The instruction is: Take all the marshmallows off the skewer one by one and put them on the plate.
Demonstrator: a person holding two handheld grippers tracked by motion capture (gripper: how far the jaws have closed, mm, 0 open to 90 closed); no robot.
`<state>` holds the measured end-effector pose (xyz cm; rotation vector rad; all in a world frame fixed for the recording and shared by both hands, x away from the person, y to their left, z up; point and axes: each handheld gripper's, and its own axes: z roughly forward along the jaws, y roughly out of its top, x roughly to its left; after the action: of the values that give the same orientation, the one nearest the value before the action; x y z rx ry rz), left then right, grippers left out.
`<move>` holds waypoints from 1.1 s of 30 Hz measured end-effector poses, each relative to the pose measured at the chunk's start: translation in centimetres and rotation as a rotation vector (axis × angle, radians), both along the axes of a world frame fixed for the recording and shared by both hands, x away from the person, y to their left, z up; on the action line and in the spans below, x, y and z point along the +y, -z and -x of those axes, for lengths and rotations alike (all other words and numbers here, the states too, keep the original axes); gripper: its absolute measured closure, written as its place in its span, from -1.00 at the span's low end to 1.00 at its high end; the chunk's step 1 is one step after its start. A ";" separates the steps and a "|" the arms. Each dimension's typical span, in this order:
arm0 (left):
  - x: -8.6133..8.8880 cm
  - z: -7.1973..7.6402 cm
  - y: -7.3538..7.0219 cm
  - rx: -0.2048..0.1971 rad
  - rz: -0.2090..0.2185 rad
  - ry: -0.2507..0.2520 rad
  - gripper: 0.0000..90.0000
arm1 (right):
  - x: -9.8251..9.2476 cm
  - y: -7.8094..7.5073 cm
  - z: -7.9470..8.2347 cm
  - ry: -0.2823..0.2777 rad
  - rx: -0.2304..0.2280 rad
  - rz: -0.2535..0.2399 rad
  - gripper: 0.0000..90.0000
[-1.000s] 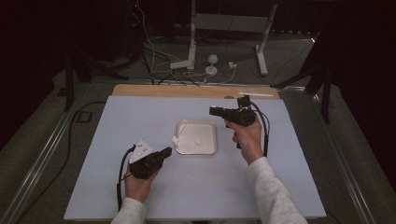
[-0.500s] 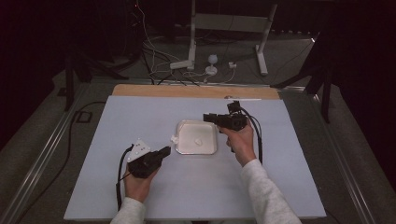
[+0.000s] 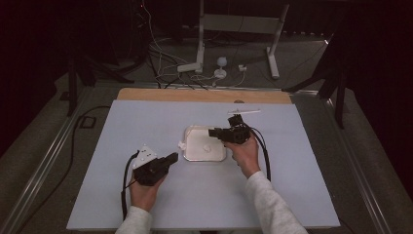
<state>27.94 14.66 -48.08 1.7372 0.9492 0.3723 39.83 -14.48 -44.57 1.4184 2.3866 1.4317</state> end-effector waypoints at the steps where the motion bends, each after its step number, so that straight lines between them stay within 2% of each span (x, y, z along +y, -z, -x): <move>1: 0.0 0.0 0.0 0.000 0.001 0.000 1.00 | 0.1 0.2 0.1 -0.003 0.000 0.009 0.72; 4: 0.0 0.0 0.0 0.002 0.003 -0.002 1.00 | 0.3 0.7 0.3 -0.010 0.000 0.043 0.71; 14: 0.1 -0.1 0.0 0.007 0.004 -0.004 1.00 | 0.5 1.8 0.9 -0.016 0.011 0.099 0.71; 16: 0.1 -0.1 0.0 0.008 0.005 -0.005 1.00 | 0.6 2.0 1.2 -0.007 0.004 0.126 0.55; 17: 0.1 -0.1 0.0 0.008 0.005 -0.005 1.00 | 0.6 2.0 1.2 -0.007 0.004 0.126 0.55; 21: 0.1 -0.1 0.0 0.009 0.004 -0.004 1.00 | 0.7 2.0 1.2 0.011 -0.003 0.150 0.01; 22: 0.1 -0.1 0.1 0.009 0.005 -0.006 1.00 | 0.7 2.0 1.2 0.012 -0.004 0.147 -0.06; 23: 0.1 -0.1 0.1 0.009 0.006 -0.006 1.00 | 0.5 1.9 1.0 -0.002 0.016 0.108 -0.21; 26: 0.1 -0.1 0.1 0.010 0.006 -0.008 1.00 | 0.4 1.8 1.1 -0.021 0.026 0.070 -0.30; 27: 0.1 -0.2 0.1 0.011 0.005 -0.008 1.00 | 0.4 1.4 1.3 -0.027 0.011 0.058 -0.42; 33: 0.0 -0.2 0.1 0.010 0.003 -0.010 1.00 | 0.6 0.8 1.7 -0.043 -0.001 0.020 -0.56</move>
<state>28.10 14.63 -48.19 1.7335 0.9655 0.3687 38.15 -13.90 -45.33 1.3698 2.4383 1.4138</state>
